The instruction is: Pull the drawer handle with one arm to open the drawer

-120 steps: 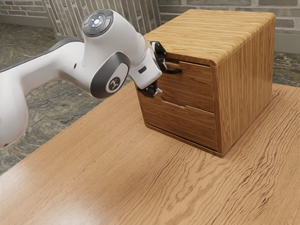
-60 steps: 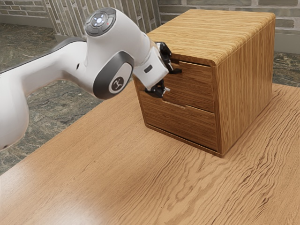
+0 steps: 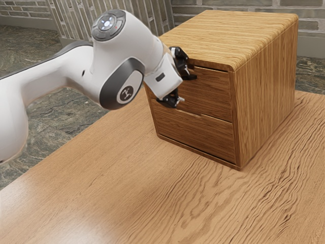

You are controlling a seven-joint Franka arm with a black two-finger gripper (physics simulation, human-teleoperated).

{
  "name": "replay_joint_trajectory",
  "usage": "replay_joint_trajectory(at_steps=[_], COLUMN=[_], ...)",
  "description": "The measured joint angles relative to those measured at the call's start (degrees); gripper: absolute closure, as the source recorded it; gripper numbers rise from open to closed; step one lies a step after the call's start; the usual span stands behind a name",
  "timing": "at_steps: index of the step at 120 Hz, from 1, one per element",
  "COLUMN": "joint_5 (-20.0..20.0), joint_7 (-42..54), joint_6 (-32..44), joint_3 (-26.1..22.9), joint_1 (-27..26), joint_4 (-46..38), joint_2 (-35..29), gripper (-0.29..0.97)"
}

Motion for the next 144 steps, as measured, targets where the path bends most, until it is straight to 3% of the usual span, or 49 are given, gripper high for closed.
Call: replay_joint_trajectory(at_steps=[7, 8, 23, 45, 56, 105, 121, 144], joint_5=[0.06, 0.01, -0.34, -0.44, -0.18, 0.22, 0.18, 0.50], joint_7=[0.10, 0.17, 0.35, 0.34, 0.26, -0.63, -0.83, -1.25], joint_6=[0.05, 0.06, 0.15, 0.19, 0.25, 0.60, 0.51, 0.67], joint_3=[0.03, 0.03, 0.18, 0.22, 0.14, 0.11, 0.14, -0.05], joint_1=[-0.04, -0.05, -0.21, -0.31, -0.42, -0.31, -0.38, -0.21], joint_4=[-0.37, -0.40, -0.68, -1.10, -1.81, -3.67, -4.53, -6.96], joint_2=[-0.04, -0.05, -0.41, -2.08, -2.78, -3.66, -4.86, -6.40], gripper=[0.05, -0.01, -0.03, 0.27, 0.37, 0.40, 0.48, 0.46])
